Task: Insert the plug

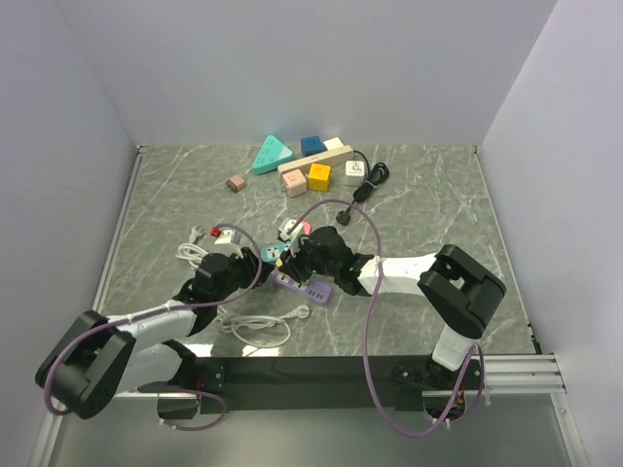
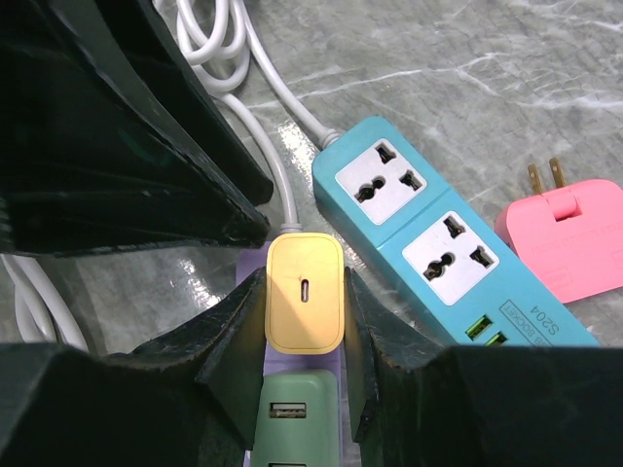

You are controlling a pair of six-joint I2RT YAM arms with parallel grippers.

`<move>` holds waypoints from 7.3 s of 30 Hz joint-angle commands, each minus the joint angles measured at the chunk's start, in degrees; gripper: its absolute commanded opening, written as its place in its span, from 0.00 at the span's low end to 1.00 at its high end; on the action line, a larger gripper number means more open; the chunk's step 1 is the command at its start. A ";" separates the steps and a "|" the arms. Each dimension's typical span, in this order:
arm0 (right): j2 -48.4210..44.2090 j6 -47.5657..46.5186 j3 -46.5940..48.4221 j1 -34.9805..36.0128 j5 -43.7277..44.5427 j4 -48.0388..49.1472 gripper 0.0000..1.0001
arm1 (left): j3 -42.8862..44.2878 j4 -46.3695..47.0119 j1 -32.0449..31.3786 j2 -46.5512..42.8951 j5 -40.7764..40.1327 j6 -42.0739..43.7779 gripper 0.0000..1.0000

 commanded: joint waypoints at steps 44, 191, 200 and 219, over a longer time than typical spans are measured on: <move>4.00 4.09 -5.48 0.74 5.61 -11.94 0.00 | 1.61 6.79 0.13 1.49 -0.27 -1.71 0.33; -10.86 16.92 -17.43 7.77 20.82 -7.55 0.00 | 3.02 12.75 -4.87 14.74 0.95 1.11 0.29; -5.84 18.76 -15.67 11.02 22.40 -8.86 0.00 | 3.11 13.72 -4.87 16.33 1.65 1.02 0.29; -16.21 16.23 -10.22 11.46 26.53 -15.45 0.70 | 3.19 13.20 -4.87 14.22 1.22 2.16 0.35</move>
